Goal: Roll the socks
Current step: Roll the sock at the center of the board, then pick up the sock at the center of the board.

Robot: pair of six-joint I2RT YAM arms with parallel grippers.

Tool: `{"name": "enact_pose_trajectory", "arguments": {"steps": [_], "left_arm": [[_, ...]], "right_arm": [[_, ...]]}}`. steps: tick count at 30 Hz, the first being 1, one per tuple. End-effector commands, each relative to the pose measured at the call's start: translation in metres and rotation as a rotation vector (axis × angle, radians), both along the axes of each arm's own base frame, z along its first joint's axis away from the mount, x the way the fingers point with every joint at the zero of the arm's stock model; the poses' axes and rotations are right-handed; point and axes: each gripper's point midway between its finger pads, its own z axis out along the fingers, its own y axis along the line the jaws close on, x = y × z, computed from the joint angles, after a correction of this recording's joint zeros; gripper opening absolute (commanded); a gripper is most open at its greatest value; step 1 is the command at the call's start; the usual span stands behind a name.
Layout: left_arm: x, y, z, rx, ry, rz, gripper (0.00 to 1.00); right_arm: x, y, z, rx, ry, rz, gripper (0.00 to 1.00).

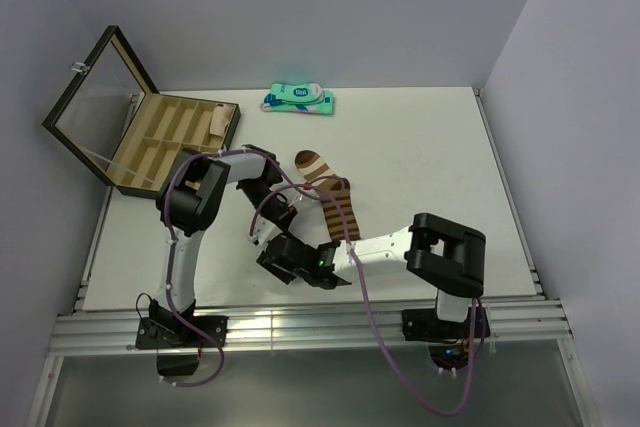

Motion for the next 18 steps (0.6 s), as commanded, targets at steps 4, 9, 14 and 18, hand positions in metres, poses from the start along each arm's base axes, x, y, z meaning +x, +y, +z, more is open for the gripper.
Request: {"name": "enact_pose_trajectory", "arguments": {"steps": [4,9,14,18], "left_arm": [[0.013,0.016,-0.033,0.054,-0.090,-0.095,0.02],[0.018,0.014,-0.028,0.042,-0.087,-0.084,0.14],[0.037,0.009,-0.020,0.015,-0.130,-0.021,0.32],[0.063,0.009,-0.008,-0.005,-0.182,0.096,0.40]], "right_arm": [[0.003,-0.004,-0.019,-0.110,-0.024,-0.011,0.56],[0.001,-0.009,-0.032,-0.160,-0.009,-0.011,0.42],[-0.005,-0.011,-0.041,-0.171,0.024,-0.005,0.28],[-0.008,-0.011,-0.044,-0.156,0.049,-0.015,0.10]]}}
